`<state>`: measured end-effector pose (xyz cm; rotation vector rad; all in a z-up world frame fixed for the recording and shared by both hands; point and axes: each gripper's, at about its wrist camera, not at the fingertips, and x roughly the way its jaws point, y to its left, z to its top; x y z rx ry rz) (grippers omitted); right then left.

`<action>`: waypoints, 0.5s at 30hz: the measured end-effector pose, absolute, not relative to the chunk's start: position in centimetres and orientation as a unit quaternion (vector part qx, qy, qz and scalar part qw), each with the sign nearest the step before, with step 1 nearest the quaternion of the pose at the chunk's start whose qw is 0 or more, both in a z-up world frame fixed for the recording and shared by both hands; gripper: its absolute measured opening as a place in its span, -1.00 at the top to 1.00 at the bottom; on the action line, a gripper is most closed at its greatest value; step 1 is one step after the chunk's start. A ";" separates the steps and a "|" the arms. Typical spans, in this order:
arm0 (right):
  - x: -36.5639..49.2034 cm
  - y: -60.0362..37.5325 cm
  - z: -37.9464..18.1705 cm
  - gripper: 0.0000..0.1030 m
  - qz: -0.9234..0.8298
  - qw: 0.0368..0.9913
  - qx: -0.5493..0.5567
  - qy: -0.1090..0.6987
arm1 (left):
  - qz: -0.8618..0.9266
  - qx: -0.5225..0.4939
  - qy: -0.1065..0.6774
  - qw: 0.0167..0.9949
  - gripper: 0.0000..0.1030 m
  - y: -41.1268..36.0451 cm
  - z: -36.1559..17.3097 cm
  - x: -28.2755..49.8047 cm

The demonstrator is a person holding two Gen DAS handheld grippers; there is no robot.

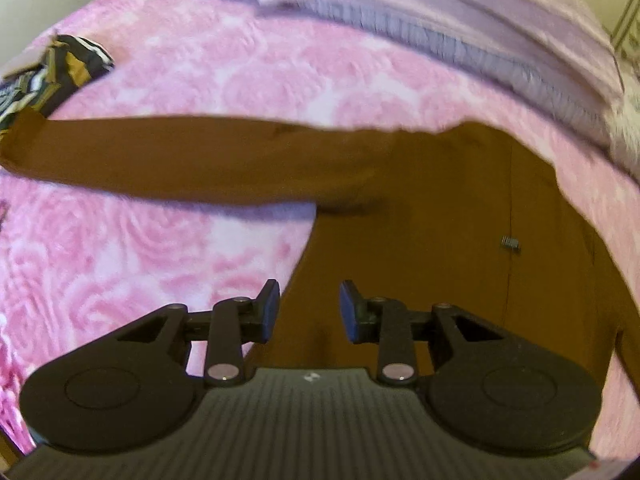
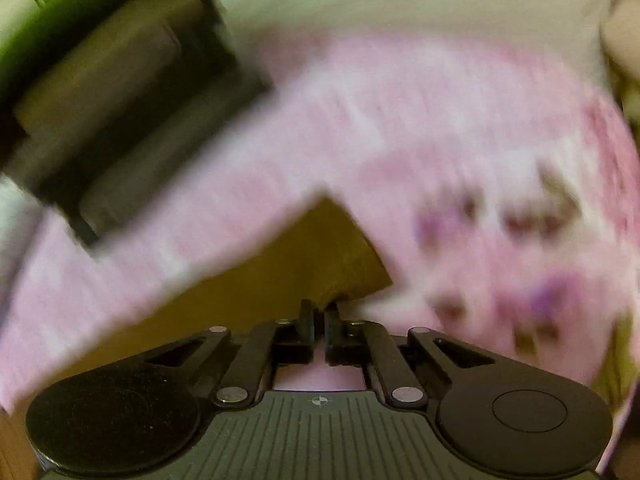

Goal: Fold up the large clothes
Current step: 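Grasp the shirt body with the right gripper and smooth it flat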

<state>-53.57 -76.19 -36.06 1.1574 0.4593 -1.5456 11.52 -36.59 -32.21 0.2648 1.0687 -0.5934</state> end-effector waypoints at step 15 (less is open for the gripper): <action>-27.9 -78.7 -31.2 0.17 -0.450 0.756 0.362 0.308 | -0.485 0.141 0.467 0.726 0.46 -53.3 -34.6 22.6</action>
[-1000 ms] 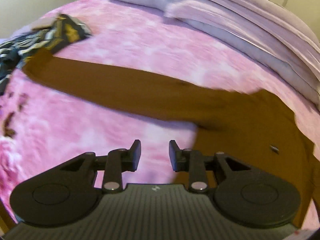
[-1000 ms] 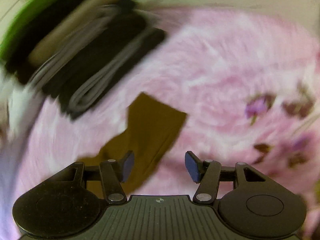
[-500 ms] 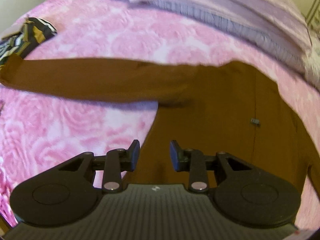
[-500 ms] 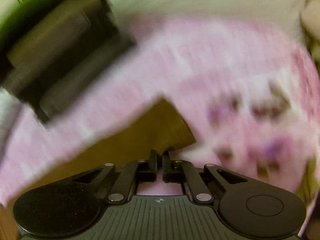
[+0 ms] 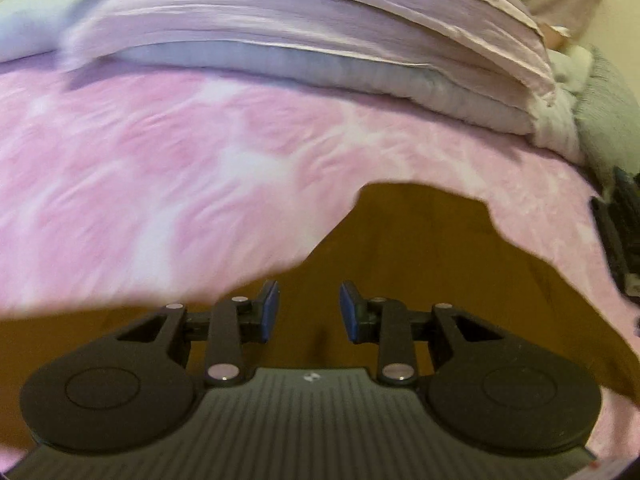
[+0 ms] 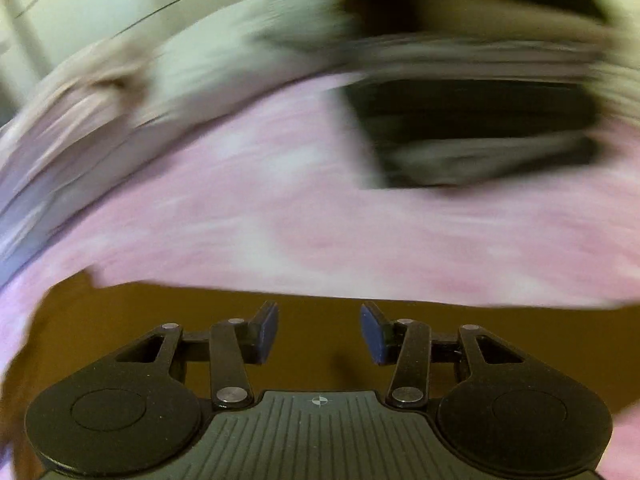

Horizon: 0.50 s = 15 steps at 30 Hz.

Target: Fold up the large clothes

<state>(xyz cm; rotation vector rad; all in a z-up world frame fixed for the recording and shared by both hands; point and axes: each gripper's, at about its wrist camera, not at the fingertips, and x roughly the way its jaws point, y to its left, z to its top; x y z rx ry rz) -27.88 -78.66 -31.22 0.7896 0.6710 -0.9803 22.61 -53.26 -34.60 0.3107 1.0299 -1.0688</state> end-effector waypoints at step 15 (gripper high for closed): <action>1.4 -83.3 -40.1 0.19 -0.192 0.826 0.398 0.350 | -0.538 0.084 0.619 0.566 0.66 -65.6 -42.1 28.3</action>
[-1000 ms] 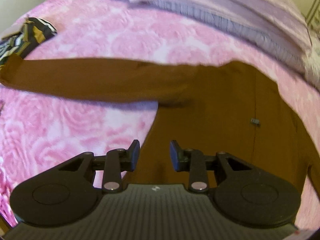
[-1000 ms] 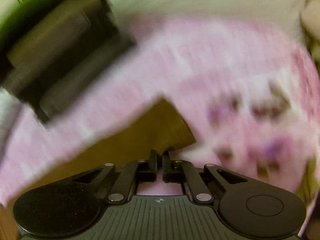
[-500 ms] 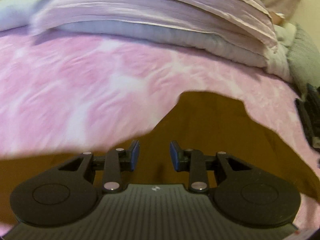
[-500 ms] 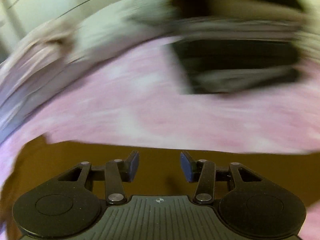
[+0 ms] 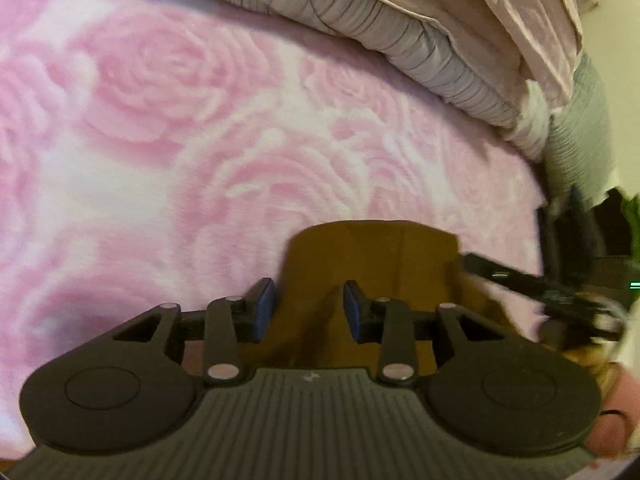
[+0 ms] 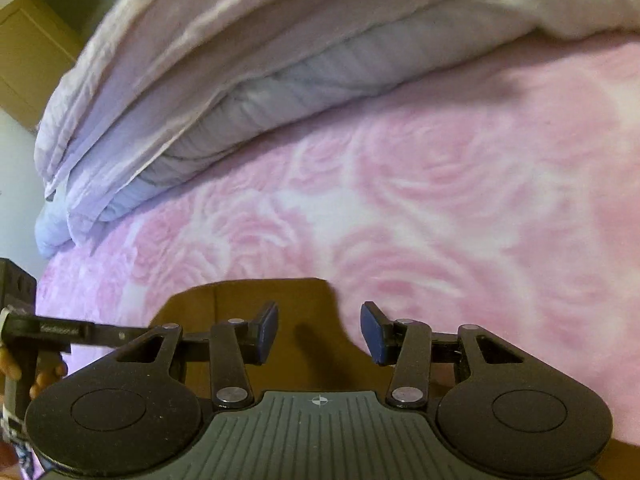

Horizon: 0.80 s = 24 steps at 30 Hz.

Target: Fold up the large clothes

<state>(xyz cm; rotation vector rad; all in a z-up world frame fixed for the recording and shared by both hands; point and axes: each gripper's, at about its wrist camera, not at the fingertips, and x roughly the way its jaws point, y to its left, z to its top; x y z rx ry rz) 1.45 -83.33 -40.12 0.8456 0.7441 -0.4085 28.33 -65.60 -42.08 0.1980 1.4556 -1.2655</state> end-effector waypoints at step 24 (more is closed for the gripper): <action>-4.7 -75.5 -34.9 0.32 -0.320 0.839 0.261 0.355 | -0.575 0.185 0.363 0.710 0.66 -54.8 -34.7 24.0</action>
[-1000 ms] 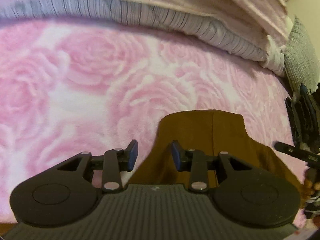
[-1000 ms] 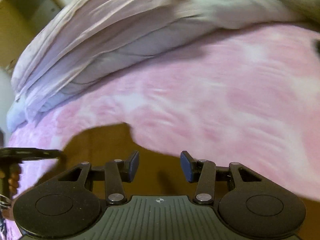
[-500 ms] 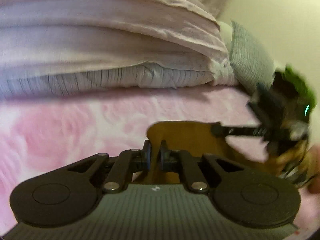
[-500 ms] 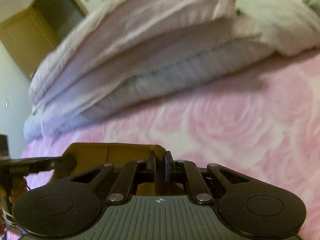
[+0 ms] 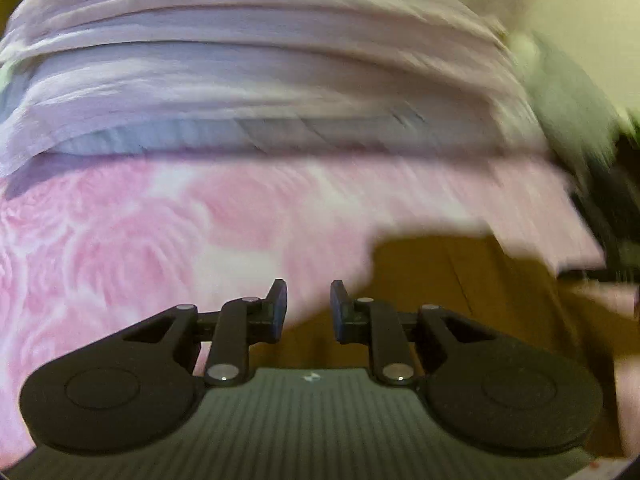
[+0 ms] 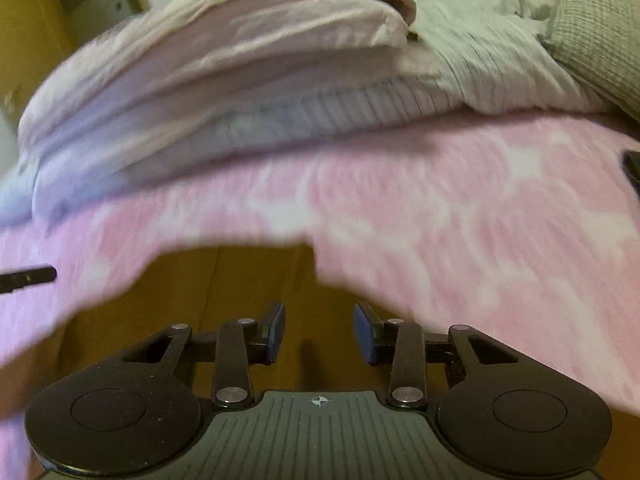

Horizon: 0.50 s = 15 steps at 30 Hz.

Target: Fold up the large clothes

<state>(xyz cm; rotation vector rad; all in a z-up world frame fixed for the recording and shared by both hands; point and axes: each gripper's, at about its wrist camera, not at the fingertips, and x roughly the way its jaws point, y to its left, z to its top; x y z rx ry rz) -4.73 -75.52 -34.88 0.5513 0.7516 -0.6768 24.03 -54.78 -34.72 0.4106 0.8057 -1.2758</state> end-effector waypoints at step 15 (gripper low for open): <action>-18.6 -61.8 -33.7 0.32 -0.354 0.761 0.280 0.465 | -0.541 0.238 0.465 0.659 0.57 -38.1 -36.7 13.7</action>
